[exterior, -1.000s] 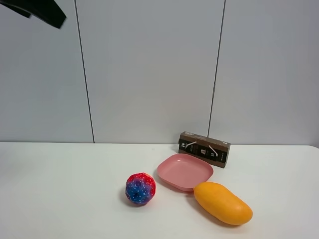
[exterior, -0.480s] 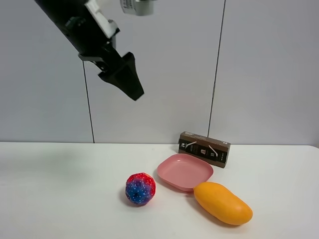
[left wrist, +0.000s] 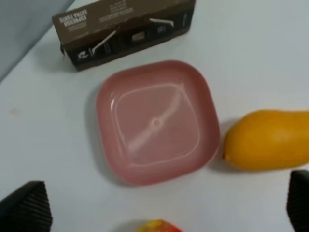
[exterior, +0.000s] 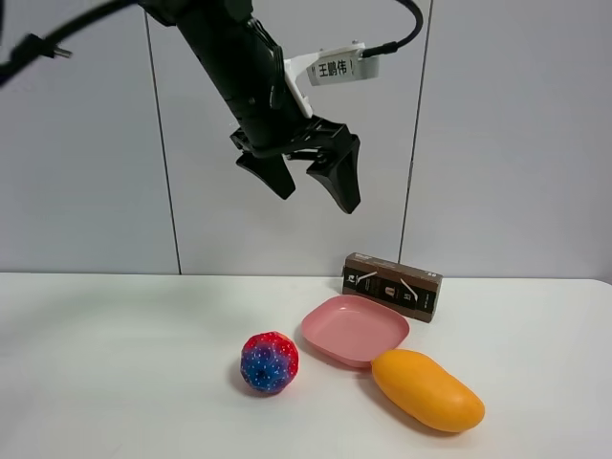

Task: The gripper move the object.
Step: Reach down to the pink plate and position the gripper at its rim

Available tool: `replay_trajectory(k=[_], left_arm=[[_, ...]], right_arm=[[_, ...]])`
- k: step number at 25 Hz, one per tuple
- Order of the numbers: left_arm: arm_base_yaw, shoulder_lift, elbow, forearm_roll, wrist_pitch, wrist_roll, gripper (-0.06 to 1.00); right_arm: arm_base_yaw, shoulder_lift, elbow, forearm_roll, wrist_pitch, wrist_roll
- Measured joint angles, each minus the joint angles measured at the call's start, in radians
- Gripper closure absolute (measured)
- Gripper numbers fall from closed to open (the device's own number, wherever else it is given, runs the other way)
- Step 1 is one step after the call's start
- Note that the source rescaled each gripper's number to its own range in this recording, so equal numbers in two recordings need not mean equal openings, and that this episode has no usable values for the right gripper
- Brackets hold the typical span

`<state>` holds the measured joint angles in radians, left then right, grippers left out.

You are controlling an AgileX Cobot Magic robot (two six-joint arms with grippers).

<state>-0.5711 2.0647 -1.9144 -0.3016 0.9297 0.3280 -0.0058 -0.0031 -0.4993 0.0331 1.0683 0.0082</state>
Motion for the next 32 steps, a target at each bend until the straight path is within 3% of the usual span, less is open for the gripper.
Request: replay_trajectory(k=[5,10,20,32], left_arm=[[0.000,0.160,-0.160,0.054,0.084,-0.107,-0.06],[0.000,0.266,-0.224,0.063,0.088,-0.132,-0.04],[0.002,0.404,-0.248,0.065,0.014,-0.125,-0.02],[0.026,0.473,-0.258,0.064,-0.018,-0.047,-0.02]], right_arm=[[0.000,0.000,0.000,0.000,0.000,0.000],[0.000,0.000,0.000,0.000,0.000,0.000],[0.000,0.000,0.000,0.000,0.000,0.000],[0.000,0.000,0.000,0.000,0.000,0.000]])
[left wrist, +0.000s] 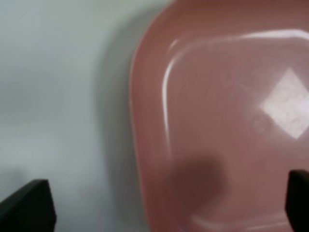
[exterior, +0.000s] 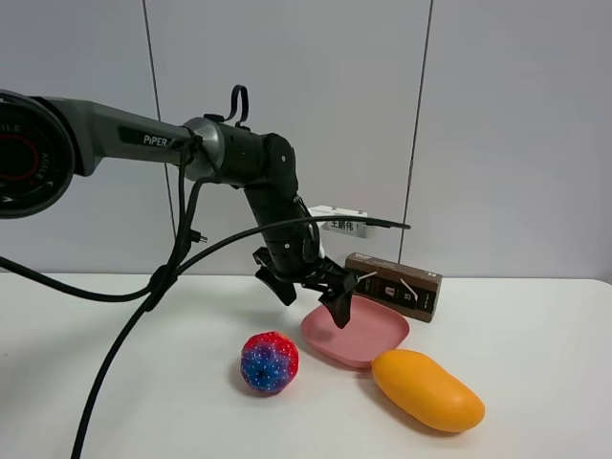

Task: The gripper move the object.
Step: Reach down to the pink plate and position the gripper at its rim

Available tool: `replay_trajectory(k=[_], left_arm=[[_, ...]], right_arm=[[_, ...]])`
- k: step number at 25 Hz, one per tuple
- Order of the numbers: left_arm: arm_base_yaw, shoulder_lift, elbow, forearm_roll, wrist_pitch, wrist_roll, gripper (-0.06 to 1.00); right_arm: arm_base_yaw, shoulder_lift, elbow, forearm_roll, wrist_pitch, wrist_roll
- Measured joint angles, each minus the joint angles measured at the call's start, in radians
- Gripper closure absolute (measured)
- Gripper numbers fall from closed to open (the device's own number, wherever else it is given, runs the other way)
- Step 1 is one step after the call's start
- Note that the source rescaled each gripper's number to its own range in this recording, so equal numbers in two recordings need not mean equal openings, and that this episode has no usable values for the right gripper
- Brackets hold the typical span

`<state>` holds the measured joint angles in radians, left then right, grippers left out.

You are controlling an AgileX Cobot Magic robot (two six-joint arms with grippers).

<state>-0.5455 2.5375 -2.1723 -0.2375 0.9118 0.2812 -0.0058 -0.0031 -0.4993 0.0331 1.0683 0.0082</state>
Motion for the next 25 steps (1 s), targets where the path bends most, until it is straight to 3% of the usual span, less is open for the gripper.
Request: replay_trajectory(k=[20,25], left_arm=[[0.002,0.063,-0.054,0.001,-0.001,0.047,0.06],[0.002,0.069,-0.054,0.002,0.000,0.058,0.12]], right_arm=[[0.000,0.000,0.000,0.000,0.000,0.000],[0.000,0.000,0.000,0.000,0.000,0.000]])
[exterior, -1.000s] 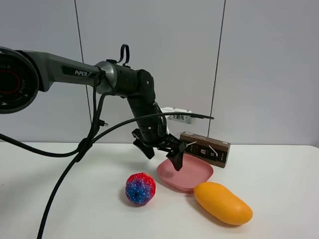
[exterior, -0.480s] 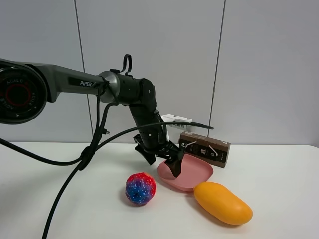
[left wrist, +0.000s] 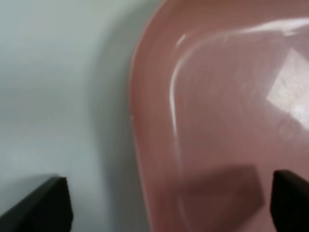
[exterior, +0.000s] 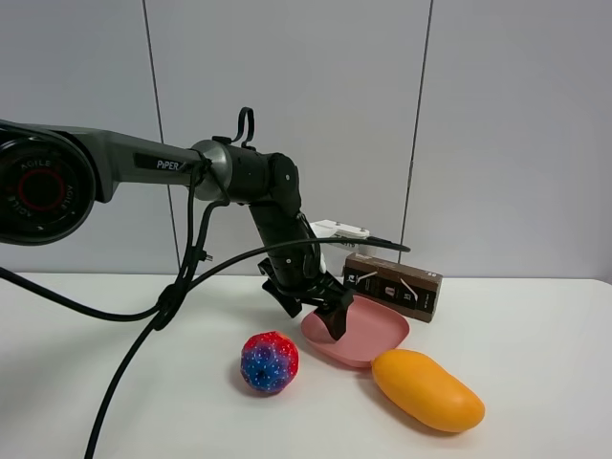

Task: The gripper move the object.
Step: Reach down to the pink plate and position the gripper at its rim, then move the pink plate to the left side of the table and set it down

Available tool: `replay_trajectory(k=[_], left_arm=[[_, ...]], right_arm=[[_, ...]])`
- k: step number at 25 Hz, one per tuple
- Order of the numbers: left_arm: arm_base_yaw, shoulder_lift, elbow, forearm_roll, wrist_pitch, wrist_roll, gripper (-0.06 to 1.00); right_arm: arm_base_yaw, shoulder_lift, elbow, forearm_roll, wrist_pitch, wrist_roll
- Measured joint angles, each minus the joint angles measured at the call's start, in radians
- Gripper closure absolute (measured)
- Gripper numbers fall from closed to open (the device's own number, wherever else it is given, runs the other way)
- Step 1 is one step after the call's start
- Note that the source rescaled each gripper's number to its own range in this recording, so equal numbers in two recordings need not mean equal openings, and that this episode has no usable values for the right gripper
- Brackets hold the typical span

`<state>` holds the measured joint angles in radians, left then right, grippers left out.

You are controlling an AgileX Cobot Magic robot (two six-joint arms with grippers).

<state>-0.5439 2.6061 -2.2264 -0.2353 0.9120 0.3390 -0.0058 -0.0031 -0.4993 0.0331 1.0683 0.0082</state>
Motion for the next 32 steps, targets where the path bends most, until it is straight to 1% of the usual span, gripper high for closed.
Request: replay_trajectory(k=[5,8,15,20,22,23,25,27,29,32], left_arm=[[0.000,0.000,0.000,-0.001,0.000,0.000,0.16],[0.000,0.000,0.000,-0.001,0.000,0.003,0.21],[0.000,0.000,0.000,-0.001,0.000,0.058,0.46],[0.000,0.000,0.000,-0.001,-0.002,0.076,0.57],[0.000,0.000,0.000,-0.002,-0.003,0.076,0.63],[0.000,0.000,0.000,-0.005,-0.003,0.077,0.67],[0.000,0.000,0.000,-0.010,-0.004,0.078,0.80],[0.000,0.000,0.000,-0.018,-0.011,0.079,0.89],[0.000,0.000,0.000,-0.021,-0.011,0.082,0.92],[0.000,0.000,-0.004,-0.024,-0.010,0.082,0.93]], right_arm=[[0.000,0.000,0.000,0.000,0.000,0.000],[0.000,0.000,0.000,0.000,0.000,0.000],[0.000,0.000,0.000,0.000,0.000,0.000],[0.000,0.000,0.000,0.000,0.000,0.000],[0.000,0.000,0.000,0.000,0.000,0.000],[0.000,0.000,0.000,0.000,0.000,0.000],[0.000,0.000,0.000,0.000,0.000,0.000],[0.000,0.000,0.000,0.000,0.000,0.000],[0.000,0.000,0.000,0.000,0.000,0.000],[0.000,0.000,0.000,0.000,0.000,0.000]])
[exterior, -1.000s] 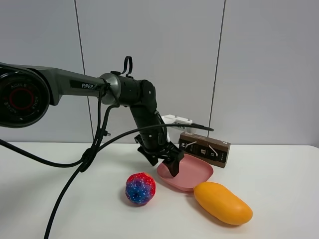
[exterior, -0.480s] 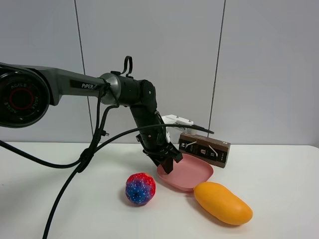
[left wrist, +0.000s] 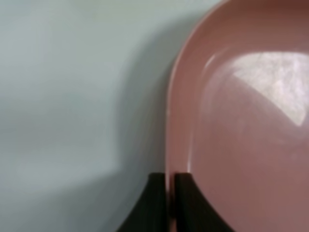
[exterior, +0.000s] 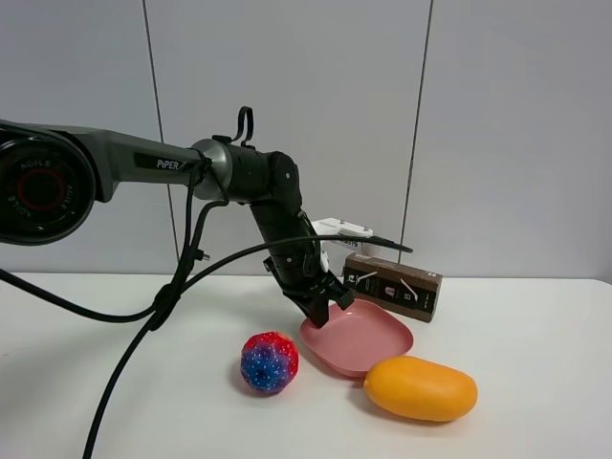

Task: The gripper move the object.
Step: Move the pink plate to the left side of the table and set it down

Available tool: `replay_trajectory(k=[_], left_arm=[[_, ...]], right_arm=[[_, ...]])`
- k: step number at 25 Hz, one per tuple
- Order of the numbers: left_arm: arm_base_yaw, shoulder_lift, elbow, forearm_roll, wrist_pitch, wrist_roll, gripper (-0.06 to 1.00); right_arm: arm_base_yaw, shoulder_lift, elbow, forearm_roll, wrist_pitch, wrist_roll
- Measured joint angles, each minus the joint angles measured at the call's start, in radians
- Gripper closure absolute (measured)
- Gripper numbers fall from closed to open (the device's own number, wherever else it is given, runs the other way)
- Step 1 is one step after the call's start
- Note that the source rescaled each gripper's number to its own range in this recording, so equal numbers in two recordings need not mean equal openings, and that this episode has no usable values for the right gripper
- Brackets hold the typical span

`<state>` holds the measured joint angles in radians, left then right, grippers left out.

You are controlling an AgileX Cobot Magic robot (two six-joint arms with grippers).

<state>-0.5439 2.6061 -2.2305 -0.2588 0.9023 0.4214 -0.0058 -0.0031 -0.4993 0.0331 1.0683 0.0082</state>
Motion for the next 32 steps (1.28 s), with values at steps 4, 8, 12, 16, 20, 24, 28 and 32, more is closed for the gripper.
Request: replay_trajectory(k=[4,8,12,16,20,24,28,32], left_arm=[[0.000,0.000,-0.005,-0.001,0.006,0.002,0.93],[0.000,-0.003,-0.005,-0.001,0.009,0.003,0.93],[0.000,-0.014,-0.028,0.001,0.030,0.003,0.93],[0.000,-0.017,-0.106,0.016,0.078,0.003,0.94],[0.000,-0.018,-0.186,0.025,0.141,0.003,0.94],[0.000,-0.020,-0.221,0.031,0.167,0.004,0.94],[0.000,-0.020,-0.246,0.040,0.226,0.004,0.94],[0.007,-0.020,-0.307,0.053,0.298,0.004,0.94]], right_arm=[[0.000,0.000,0.000,0.000,0.000,0.000],[0.000,0.000,0.000,0.000,0.000,0.000],[0.000,0.000,0.000,0.000,0.000,0.000],[0.000,0.000,0.000,0.000,0.000,0.000],[0.000,0.000,0.000,0.000,0.000,0.000],[0.000,0.000,0.000,0.000,0.000,0.000],[0.000,0.000,0.000,0.000,0.000,0.000],[0.000,0.000,0.000,0.000,0.000,0.000]])
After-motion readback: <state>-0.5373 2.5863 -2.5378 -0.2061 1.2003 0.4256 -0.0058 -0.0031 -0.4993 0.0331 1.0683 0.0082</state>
